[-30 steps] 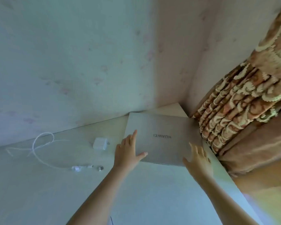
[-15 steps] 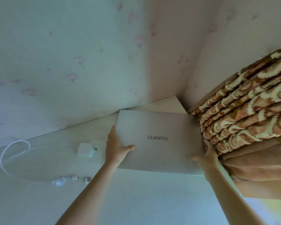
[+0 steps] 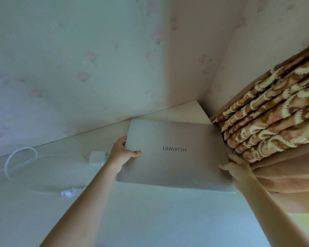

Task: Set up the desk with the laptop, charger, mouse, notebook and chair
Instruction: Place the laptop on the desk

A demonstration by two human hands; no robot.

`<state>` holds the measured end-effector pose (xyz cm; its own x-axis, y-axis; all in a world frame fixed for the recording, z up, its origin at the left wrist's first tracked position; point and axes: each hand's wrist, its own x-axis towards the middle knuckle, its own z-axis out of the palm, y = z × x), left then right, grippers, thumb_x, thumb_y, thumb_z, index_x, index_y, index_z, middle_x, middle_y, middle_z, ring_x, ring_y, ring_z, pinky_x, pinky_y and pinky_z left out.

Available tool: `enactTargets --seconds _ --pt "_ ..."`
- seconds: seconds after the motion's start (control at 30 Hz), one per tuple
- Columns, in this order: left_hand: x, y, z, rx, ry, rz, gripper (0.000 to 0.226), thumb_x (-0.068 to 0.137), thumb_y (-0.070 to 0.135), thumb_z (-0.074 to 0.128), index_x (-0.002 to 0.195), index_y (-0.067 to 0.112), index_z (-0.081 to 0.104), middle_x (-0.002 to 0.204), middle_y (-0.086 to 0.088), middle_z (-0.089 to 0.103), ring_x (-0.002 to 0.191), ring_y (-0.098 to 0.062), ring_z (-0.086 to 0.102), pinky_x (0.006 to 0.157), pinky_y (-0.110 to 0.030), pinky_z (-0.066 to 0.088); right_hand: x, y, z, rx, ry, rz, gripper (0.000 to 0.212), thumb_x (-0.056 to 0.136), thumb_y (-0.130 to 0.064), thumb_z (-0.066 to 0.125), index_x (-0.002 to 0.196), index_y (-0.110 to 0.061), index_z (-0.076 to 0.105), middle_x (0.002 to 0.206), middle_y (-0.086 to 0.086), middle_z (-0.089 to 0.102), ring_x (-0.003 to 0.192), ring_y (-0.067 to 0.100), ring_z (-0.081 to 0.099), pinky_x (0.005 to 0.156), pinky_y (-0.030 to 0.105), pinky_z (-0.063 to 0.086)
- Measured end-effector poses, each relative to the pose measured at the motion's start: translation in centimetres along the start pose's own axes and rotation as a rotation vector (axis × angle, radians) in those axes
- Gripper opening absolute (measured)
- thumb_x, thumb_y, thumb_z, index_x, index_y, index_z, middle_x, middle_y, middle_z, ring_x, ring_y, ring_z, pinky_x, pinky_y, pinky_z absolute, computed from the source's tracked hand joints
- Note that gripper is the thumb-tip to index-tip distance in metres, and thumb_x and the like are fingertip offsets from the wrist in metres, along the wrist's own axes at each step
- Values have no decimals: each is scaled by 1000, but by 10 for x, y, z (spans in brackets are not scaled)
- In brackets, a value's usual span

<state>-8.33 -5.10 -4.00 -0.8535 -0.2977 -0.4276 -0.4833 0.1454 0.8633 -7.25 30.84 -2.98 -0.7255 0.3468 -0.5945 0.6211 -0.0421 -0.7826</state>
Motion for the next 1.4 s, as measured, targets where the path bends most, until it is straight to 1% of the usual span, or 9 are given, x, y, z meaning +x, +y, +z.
enactTargets --seconds 0.1,0.3,0.5,0.6,0.7,0.87,1.1,1.27,1.4 --pt "-15 -8 -17 -40 14 0 69 54 -8 85 116 12 60 108 -9 70 98 -23 66 86 -37 55 -10 5 2 24 -48 0 62 71 20 59 127 -4 53 116 12 61 99 28 57 89 40 46" --pt "-73 -30 -70 -81 107 7 72 59 -15 81 121 14 59 104 -2 70 90 -16 67 71 -23 51 -55 14 27 7 -165 -38 58 67 26 52 115 -6 62 107 17 65 96 36 61 94 50 47" --pt "-150 -64 -136 -162 248 -14 82 58 -19 79 130 10 53 113 -8 67 100 -23 64 81 -31 49 -117 34 60 -26 -257 -111 62 63 27 53 113 -8 62 107 15 60 85 34 58 80 43 47" --pt "-182 -83 -170 -183 308 -20 84 58 -21 78 133 7 51 115 -11 65 99 -24 63 77 -30 48 -146 49 80 -58 -311 -144 61 60 25 54 99 -20 67 108 12 64 85 35 61 80 46 48" --pt "-210 -101 -205 -208 358 -22 86 60 -20 78 135 6 48 116 -10 64 101 -24 62 74 -27 48 -180 60 101 -73 -345 -159 61 62 25 55 102 -19 67 105 8 64 75 27 60 78 41 49" --pt "-249 -137 -268 -242 422 -54 86 61 -15 81 135 14 47 120 -7 61 109 -26 60 92 -38 49 -249 79 141 -149 -396 -213 56 67 22 53 90 -28 65 103 5 63 71 24 58 74 34 45" --pt "-301 -206 -372 -188 451 -121 89 61 -5 86 137 20 47 130 -7 57 122 -27 53 103 -49 44 -343 135 212 -195 -380 -204 48 71 18 55 95 -23 64 108 4 63 74 21 58 69 28 45" --pt "-333 -255 -430 -135 432 -181 87 67 -5 83 141 18 43 135 -5 53 125 -24 49 99 -40 45 -397 191 254 -250 -339 -205 46 74 15 56 114 -7 62 104 10 64 72 21 56 57 24 43" --pt "-349 -290 -453 -95 398 -243 84 69 -3 82 140 19 43 134 -4 54 122 -25 51 98 -41 46 -427 228 269 -272 -291 -175 46 77 17 55 117 -5 59 100 7 58 79 25 54 69 30 43"
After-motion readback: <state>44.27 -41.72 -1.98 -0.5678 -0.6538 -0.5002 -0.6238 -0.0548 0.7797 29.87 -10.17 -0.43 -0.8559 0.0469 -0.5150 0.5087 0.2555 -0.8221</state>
